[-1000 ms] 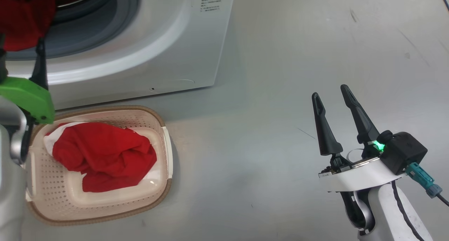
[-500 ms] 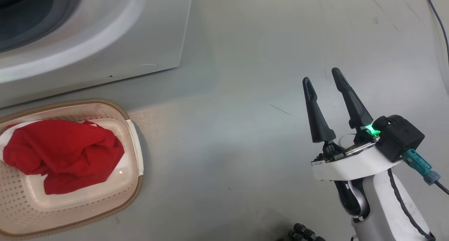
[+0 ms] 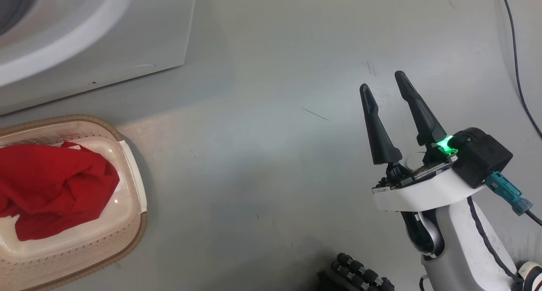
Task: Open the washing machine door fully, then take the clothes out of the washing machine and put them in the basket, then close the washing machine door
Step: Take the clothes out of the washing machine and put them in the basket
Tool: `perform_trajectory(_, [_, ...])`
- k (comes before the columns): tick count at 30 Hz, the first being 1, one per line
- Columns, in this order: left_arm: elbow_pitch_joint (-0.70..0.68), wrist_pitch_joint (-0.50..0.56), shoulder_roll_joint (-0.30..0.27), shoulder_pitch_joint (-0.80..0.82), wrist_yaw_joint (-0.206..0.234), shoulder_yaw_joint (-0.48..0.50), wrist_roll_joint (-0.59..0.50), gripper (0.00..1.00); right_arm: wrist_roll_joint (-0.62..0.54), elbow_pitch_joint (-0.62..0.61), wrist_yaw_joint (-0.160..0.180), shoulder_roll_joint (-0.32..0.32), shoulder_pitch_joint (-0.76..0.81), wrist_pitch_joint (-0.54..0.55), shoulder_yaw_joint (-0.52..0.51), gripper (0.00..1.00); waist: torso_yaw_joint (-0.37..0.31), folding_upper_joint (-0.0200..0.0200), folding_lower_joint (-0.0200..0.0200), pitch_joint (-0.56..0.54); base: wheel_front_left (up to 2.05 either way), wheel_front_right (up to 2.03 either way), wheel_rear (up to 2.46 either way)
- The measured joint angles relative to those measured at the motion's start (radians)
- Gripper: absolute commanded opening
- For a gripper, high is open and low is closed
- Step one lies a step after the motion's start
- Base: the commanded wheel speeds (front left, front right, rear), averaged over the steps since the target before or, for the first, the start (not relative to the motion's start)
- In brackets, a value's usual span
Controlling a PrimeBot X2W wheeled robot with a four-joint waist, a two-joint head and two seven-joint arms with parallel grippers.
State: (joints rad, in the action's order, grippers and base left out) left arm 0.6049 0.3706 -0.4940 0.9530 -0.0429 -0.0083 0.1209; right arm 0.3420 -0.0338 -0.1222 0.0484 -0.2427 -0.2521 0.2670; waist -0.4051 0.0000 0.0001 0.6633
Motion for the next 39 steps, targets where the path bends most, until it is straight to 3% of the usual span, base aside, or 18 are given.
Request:
perform_trajectory(18, [0.093,0.035,-0.025,0.112,0.051,0.006,-0.035,0.99,0.004,0.000,0.000,-0.004,-0.021,0.000,-0.001,1.00,-0.026,0.0000,0.0000,0.044,0.00,0.00,0.00])
perform_trajectory(19, [0.098,0.038,-0.025,0.117,0.054,0.007,-0.034,0.47,0.004,0.000,0.000,-0.004,-0.021,0.000,-0.002,1.00,-0.026,0.0000,0.0000,0.045,0.00,0.00,0.00])
perform_trajectory(20, [0.102,0.038,-0.024,0.119,0.057,0.007,-0.034,0.13,0.004,0.000,0.000,-0.004,-0.021,0.000,-0.002,1.00,-0.026,0.0000,0.0000,0.045,0.00,0.00,0.00])
perform_trajectory(21, [0.104,0.038,-0.023,0.121,0.057,0.007,-0.034,0.00,0.004,0.000,0.000,-0.004,-0.021,0.000,-0.002,1.00,-0.026,0.0000,0.0000,0.045,0.00,0.00,0.00])
perform_trajectory(31, [0.145,-0.003,0.003,0.131,0.057,0.003,-0.033,0.00,0.002,0.002,0.000,-0.005,-0.038,0.000,-0.017,1.00,-0.017,0.0000,0.0000,0.038,0.00,0.00,0.00])
perform_trajectory(39, [0.174,-0.131,0.094,0.122,0.046,-0.012,0.000,0.00,-0.018,0.008,0.000,-0.005,-0.045,0.000,-0.047,1.00,0.013,0.0000,0.0000,-0.010,0.00,0.00,0.00])
